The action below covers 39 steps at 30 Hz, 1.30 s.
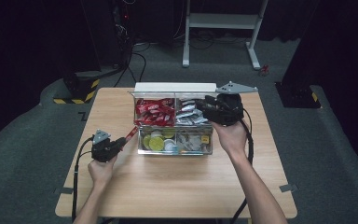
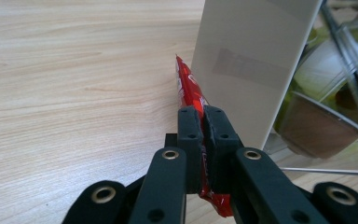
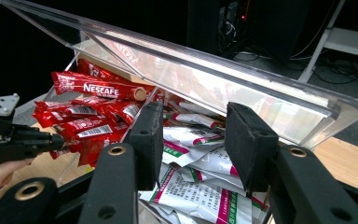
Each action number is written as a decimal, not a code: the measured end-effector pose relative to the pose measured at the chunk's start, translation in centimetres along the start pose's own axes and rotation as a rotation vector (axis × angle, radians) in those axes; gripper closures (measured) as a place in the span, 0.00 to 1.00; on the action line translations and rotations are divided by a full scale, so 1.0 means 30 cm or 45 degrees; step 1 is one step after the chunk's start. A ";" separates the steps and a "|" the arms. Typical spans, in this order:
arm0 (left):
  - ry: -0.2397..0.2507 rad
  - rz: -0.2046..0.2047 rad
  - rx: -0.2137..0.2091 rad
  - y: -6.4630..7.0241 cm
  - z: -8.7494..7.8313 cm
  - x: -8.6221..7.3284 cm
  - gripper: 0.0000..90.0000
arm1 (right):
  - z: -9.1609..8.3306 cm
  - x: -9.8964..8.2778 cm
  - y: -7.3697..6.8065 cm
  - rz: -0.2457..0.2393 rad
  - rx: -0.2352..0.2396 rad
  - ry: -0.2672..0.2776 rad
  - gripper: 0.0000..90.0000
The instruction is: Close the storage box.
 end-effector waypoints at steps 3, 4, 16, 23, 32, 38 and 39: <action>-0.008 -0.004 0.001 0.001 0.012 -0.009 0.96 | 0.000 0.001 0.001 0.003 0.000 0.000 0.64; -0.008 -0.005 0.001 0.001 0.013 -0.010 0.96 | 0.001 0.003 0.000 0.002 -0.002 -0.003 0.64; -0.047 -0.018 -0.016 0.003 0.035 -0.038 0.95 | 0.001 0.002 -0.001 -0.003 -0.006 -0.007 0.63; -0.126 -0.007 -0.010 -0.002 0.048 -0.060 0.92 | 0.001 -0.002 -0.001 -0.002 -0.003 0.005 0.63; -0.138 0.025 0.002 -0.005 0.025 -0.054 0.66 | 0.000 -0.002 -0.001 -0.002 -0.002 0.009 0.63; -0.090 0.012 0.031 -0.026 -0.015 -0.052 0.56 | -0.006 -0.003 0.002 -0.002 -0.003 0.014 0.63; -0.086 0.004 0.042 -0.031 -0.021 -0.055 0.56 | -0.008 -0.002 0.003 -0.002 -0.004 0.012 0.63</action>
Point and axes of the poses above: each handheld gripper's, and its own axes: z roughly forward along the jaws, x roughly out of its top, y roughly to its right, the point moved 4 cm from there along z, roughly forward along the jaws, and after that the axes turned 6 degrees about y, right-handed, at the moved point
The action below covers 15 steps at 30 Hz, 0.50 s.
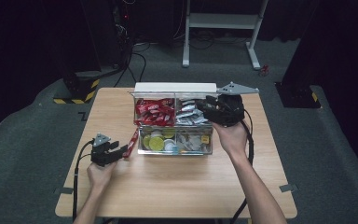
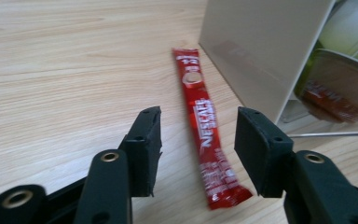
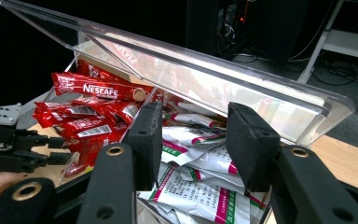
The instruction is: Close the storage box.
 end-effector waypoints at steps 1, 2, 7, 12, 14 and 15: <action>0.001 -0.003 0.008 -0.007 -0.006 -0.004 0.55 | -0.001 0.000 0.000 0.001 0.000 0.001 0.63; -0.002 0.003 0.016 -0.016 -0.013 -0.007 0.55 | -0.001 0.001 0.001 0.000 0.001 0.002 0.63; 0.014 -0.028 0.042 -0.045 -0.042 -0.022 0.54 | -0.003 0.000 0.002 0.004 0.001 0.004 0.63; 0.011 -0.029 0.070 -0.066 -0.063 -0.040 0.54 | -0.006 0.000 0.004 0.006 -0.001 0.009 0.62; 0.000 -0.027 0.084 -0.071 -0.065 -0.047 0.53 | -0.007 -0.001 0.005 0.005 -0.001 0.010 0.62; 0.000 -0.024 0.090 -0.073 -0.066 -0.050 0.53 | -0.008 -0.001 0.005 0.007 -0.002 0.009 0.62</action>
Point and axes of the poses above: each handheld gripper's, and its own axes: z roughly forward along the jaws, x roughly out of its top, y roughly to its right, the point moved 4 cm from there along z, roughly forward along the jaws, and after that the axes turned 6 degrees about y, right-handed, at the moved point
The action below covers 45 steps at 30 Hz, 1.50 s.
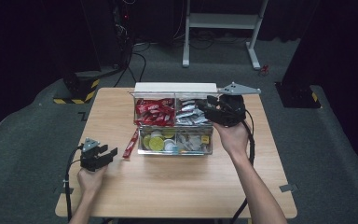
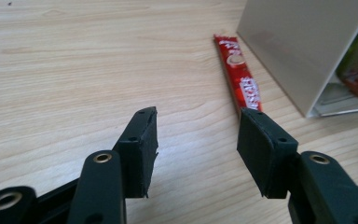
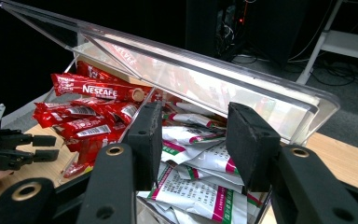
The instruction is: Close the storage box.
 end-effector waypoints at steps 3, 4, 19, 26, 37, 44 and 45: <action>0.001 -0.001 0.010 -0.005 -0.001 -0.010 0.52 | -0.003 -0.002 0.001 0.000 -0.004 0.002 0.62; -0.004 0.004 0.017 -0.006 0.000 -0.014 0.52 | -0.003 -0.002 0.001 0.000 -0.004 0.005 0.62; -0.069 0.027 0.074 -0.016 0.020 -0.061 0.48 | -0.023 -0.004 0.015 0.004 -0.018 0.012 0.61; -0.090 0.035 0.097 -0.014 0.023 -0.064 0.46 | -0.035 -0.017 0.031 0.016 -0.031 0.019 0.60; -0.105 0.065 0.099 -0.003 0.027 -0.065 0.40 | -0.049 -0.041 0.039 0.025 -0.026 0.023 0.59; -0.108 0.065 0.095 -0.003 0.027 -0.064 0.39 | -0.060 -0.070 0.059 0.048 -0.035 0.018 0.58; -0.108 0.066 0.096 -0.003 0.027 -0.064 0.39 | -0.062 -0.075 0.061 0.056 -0.036 0.015 0.58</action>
Point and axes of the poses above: each handheld gripper's, and its own axes: z roughly forward along the jaws, x roughly out of its top, y roughly to its right, the point moved 4 cm from there along z, roughly forward along the jaws, and after that the axes turned 6 degrees about y, right-handed, at the moved point
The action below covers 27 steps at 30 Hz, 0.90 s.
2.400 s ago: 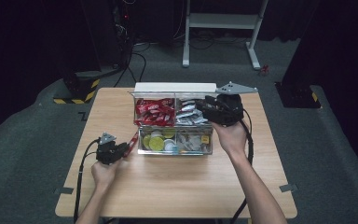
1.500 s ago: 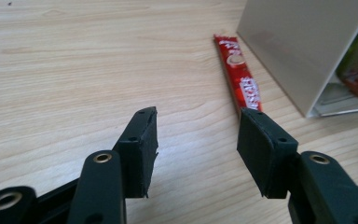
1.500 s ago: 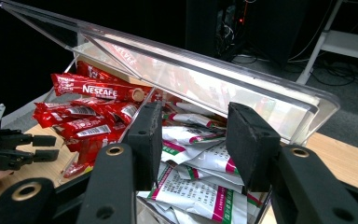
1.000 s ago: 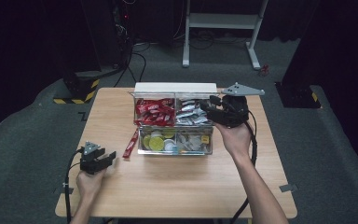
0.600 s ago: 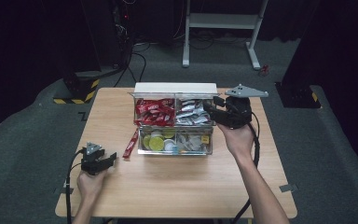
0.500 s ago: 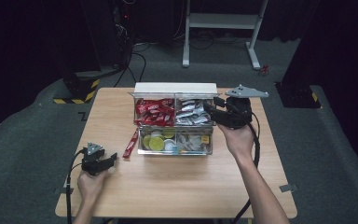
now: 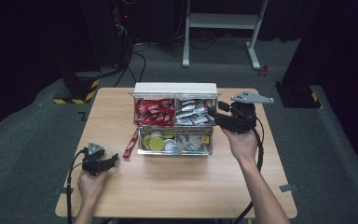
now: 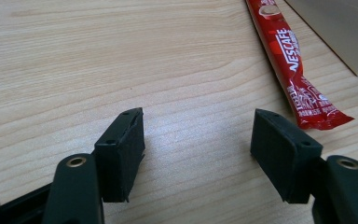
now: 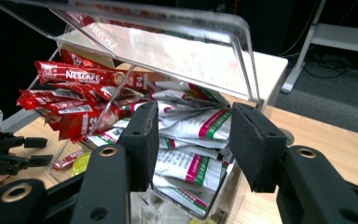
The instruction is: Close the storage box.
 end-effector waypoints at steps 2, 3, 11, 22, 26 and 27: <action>0.001 0.003 0.000 0.000 0.000 0.000 0.39 | -0.002 -0.008 0.005 0.000 0.000 0.001 0.58; 0.000 0.004 0.000 0.000 0.000 0.000 0.39 | -0.002 -0.012 0.008 0.003 0.001 0.004 0.58; -0.001 0.005 -0.002 0.000 0.000 0.000 0.39 | -0.007 -0.034 0.016 0.016 0.005 0.002 0.57; -0.002 0.006 0.000 0.001 0.000 0.000 0.39 | -0.012 -0.102 0.020 -0.006 -0.008 -0.017 0.57; -0.001 0.007 0.002 0.002 0.001 0.000 0.39 | -0.026 -0.131 0.032 0.003 -0.013 -0.014 0.57; -0.001 0.005 0.002 0.002 0.001 0.000 0.39 | -0.028 -0.137 0.036 0.009 -0.014 -0.014 0.57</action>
Point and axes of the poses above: each handheld gripper's, and its own axes: z roughly forward along the jaws, x roughly out of its top, y roughly to its right, the point moved 4 cm from there along z, roughly forward along the jaws, and after that the axes turned 6 degrees about y, right-handed, at the moved point
